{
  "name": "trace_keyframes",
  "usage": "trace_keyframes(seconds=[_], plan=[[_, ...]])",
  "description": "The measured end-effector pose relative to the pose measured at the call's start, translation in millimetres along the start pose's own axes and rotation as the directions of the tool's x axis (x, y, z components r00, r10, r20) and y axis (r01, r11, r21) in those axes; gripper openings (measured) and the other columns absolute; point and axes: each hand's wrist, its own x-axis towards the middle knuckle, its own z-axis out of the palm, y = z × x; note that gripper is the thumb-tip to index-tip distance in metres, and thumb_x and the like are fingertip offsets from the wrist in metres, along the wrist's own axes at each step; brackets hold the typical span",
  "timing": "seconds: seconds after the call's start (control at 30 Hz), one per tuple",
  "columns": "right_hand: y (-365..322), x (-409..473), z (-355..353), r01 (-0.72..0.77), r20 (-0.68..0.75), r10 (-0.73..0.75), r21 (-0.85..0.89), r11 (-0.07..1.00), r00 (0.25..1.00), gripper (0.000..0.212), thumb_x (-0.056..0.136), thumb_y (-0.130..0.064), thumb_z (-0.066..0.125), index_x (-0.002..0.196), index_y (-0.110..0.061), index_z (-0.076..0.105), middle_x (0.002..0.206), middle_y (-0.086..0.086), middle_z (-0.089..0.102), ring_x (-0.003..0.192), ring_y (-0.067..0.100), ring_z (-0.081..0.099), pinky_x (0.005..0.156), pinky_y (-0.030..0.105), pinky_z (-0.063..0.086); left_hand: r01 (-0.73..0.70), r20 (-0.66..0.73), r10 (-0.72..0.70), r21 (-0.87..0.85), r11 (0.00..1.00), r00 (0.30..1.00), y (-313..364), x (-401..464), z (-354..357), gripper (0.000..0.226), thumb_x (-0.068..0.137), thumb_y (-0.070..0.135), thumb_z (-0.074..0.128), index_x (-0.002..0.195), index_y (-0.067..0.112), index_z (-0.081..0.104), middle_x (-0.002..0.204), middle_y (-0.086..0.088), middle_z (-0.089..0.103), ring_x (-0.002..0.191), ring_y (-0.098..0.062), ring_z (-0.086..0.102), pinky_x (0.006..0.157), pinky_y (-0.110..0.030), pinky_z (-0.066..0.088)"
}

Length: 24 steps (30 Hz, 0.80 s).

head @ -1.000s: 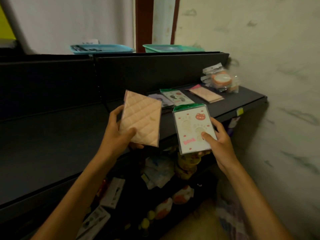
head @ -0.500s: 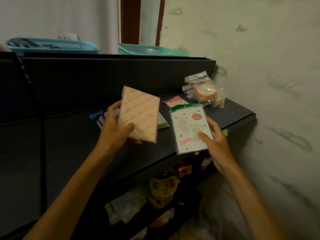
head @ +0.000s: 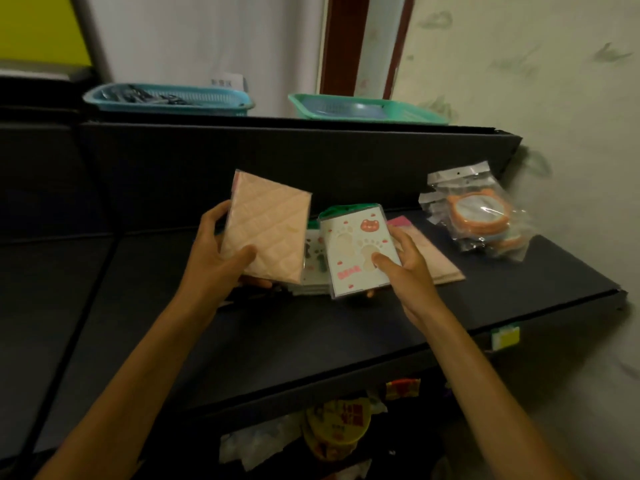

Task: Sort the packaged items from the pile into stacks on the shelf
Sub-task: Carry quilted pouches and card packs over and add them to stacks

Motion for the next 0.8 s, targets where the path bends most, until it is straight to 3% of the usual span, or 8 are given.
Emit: trace_keyframes(seconds=[0.17,0.27,0.37,0.47,0.53,0.63,0.8], plan=[[3.8,32.5,20.6,-0.008,0.138,0.008,0.0,1.0,0.99,0.051,0.091,-0.007,0.057,0.136,-0.023,0.04,0.123,-0.002,0.056,0.095,0.007,0.063,0.057,0.02,0.055,0.01,-0.158,-0.007,0.02,1.0,0.987,2.8,-14.9,-8.2,0.067,0.085,-0.002,0.06,0.136,0.035,0.034,0.14,-0.001,0.042,0.122,-0.028,0.051,0.072,-0.051,0.059],[5.9,44.8,33.5,-0.049,0.202,0.047,0.003,0.999,0.978,0.05,0.091,-0.007,0.058,0.134,-0.022,0.04,0.117,-0.002,0.058,0.095,0.012,0.065,0.053,0.028,0.057,-0.014,-0.216,0.021,0.036,0.999,0.976,6.6,-23.0,-11.6,0.068,0.086,-0.005,0.058,0.138,0.029,0.032,0.14,-0.003,0.042,0.115,-0.024,0.053,0.058,-0.033,0.06],[11.5,52.0,41.4,-0.001,0.187,0.022,-0.115,0.993,0.982,0.049,0.089,-0.01,0.061,0.134,-0.019,0.042,0.12,0.001,0.06,0.098,0.015,0.064,0.066,0.029,0.058,-0.019,-0.244,0.029,0.042,0.999,0.969,11.0,-27.6,-11.6,0.068,0.085,-0.006,0.057,0.139,0.027,0.031,0.141,-0.004,0.039,0.111,-0.02,0.053,0.054,-0.024,0.056],[11.6,57.0,39.7,0.099,0.174,-0.047,-0.304,0.948,0.984,0.048,0.086,-0.016,0.065,0.129,-0.013,0.045,0.121,0.0,0.059,0.105,0.018,0.061,0.084,0.034,0.053,-0.013,-0.24,0.026,0.057,0.998,0.97,12.3,-28.5,-11.4,0.069,0.085,-0.004,0.058,0.139,0.028,0.031,0.143,-0.006,0.04,0.118,-0.026,0.052,0.057,-0.031,0.059],[8.2,57.0,34.8,0.147,0.2,-0.063,-0.441,0.885,0.978,0.051,0.086,-0.022,0.066,0.131,-0.011,0.045,0.119,-0.003,0.056,0.108,0.017,0.058,0.088,0.033,0.05,-0.005,-0.225,0.022,0.074,0.997,0.974,11.8,-28.4,-11.3,0.069,0.085,-0.003,0.058,0.14,0.029,0.031,0.143,-0.006,0.04,0.121,-0.029,0.051,0.067,-0.043,0.06],[6.2,53.8,22.2,0.232,0.231,-0.104,-0.641,0.732,0.967,0.059,0.085,-0.032,0.066,0.135,-0.012,0.043,0.13,0.009,0.051,0.117,0.025,0.052,0.098,0.041,0.044,-0.002,-0.201,0.015,0.066,0.998,0.98,10.1,-24.9,-8.3,0.069,0.086,-0.003,0.058,0.139,0.031,0.031,0.142,-0.006,0.043,0.121,-0.03,0.052,0.077,-0.053,0.057],[0.1,48.3,-12.4,0.35,0.306,-0.172,-0.787,0.507,0.936,0.054,0.09,-0.037,0.057,0.139,-0.019,0.041,0.143,0.005,0.043,0.13,0.024,0.039,0.108,0.039,0.032,0.011,-0.129,-0.007,0.03,1.0,0.992,4.0,-14.4,13.8,0.069,0.086,-0.002,0.057,0.138,0.035,0.031,0.138,-0.003,0.042,0.112,-0.024,0.056,0.057,-0.03,0.06]])
